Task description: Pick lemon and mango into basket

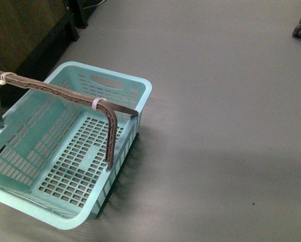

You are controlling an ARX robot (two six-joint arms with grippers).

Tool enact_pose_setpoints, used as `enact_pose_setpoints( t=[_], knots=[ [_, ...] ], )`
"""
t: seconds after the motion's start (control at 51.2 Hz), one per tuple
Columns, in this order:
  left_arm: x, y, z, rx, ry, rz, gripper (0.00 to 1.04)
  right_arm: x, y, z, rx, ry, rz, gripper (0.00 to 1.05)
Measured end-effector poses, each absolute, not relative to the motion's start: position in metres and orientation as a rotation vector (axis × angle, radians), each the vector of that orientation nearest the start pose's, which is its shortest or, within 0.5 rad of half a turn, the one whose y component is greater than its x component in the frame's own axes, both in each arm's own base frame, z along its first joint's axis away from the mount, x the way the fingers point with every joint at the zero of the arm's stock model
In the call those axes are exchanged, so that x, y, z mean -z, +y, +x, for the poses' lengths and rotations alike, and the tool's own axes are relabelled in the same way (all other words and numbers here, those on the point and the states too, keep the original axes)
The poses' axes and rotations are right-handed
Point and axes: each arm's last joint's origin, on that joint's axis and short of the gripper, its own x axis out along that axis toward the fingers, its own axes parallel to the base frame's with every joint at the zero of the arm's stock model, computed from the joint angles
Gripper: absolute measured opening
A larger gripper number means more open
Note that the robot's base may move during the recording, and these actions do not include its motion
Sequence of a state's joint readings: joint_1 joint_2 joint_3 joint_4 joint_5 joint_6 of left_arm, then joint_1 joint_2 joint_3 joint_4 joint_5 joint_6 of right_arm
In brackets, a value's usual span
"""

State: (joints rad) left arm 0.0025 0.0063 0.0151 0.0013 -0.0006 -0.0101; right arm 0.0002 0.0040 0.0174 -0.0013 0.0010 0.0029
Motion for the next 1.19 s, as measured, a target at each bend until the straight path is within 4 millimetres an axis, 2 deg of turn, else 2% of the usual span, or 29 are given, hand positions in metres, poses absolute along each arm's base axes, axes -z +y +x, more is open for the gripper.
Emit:
enact_pose_setpoints(
  t=[0.645, 0.684, 0.723, 0.762, 0.821, 0.879, 0.958, 1.055, 1.192],
  knots=[
    [-0.168, 0.000, 0.097, -0.005, -0.007, -0.010, 0.98, -0.169, 0.000, 0.097, 0.001, -0.012, 0.003, 0.96],
    [-0.168, 0.000, 0.097, -0.032, 0.159, -0.061, 0.98, -0.169, 0.000, 0.097, 0.001, -0.012, 0.003, 0.96],
    [-0.170, 0.000, 0.099, -0.051, 0.426, -0.155, 0.98, -0.169, 0.000, 0.097, 0.000, -0.012, 0.003, 0.96],
    [-0.169, 0.000, 0.102, -0.060, 0.550, -0.219, 0.98, -0.169, 0.000, 0.097, 0.000, -0.012, 0.003, 0.96],
    [-0.172, 0.000, 0.110, -0.068, 0.616, -0.344, 0.98, -0.169, 0.000, 0.097, 0.001, -0.012, 0.003, 0.96],
    [-0.183, 0.002, 0.124, -0.087, 0.596, -0.465, 0.98, -0.169, 0.000, 0.097, 0.000, -0.012, 0.003, 0.96],
    [-0.187, 0.005, 0.140, -0.113, 0.597, -0.586, 0.98, -0.169, 0.000, 0.097, 0.000, -0.012, 0.003, 0.96],
    [-0.180, 0.009, 0.159, -0.164, 0.618, -0.695, 0.98, -0.169, 0.000, 0.097, 0.000, -0.012, 0.003, 0.96],
    [-0.159, 0.013, 0.186, -0.250, 0.660, -0.807, 0.98, -0.169, 0.000, 0.097, 0.000, -0.012, 0.003, 0.96]
  ],
)
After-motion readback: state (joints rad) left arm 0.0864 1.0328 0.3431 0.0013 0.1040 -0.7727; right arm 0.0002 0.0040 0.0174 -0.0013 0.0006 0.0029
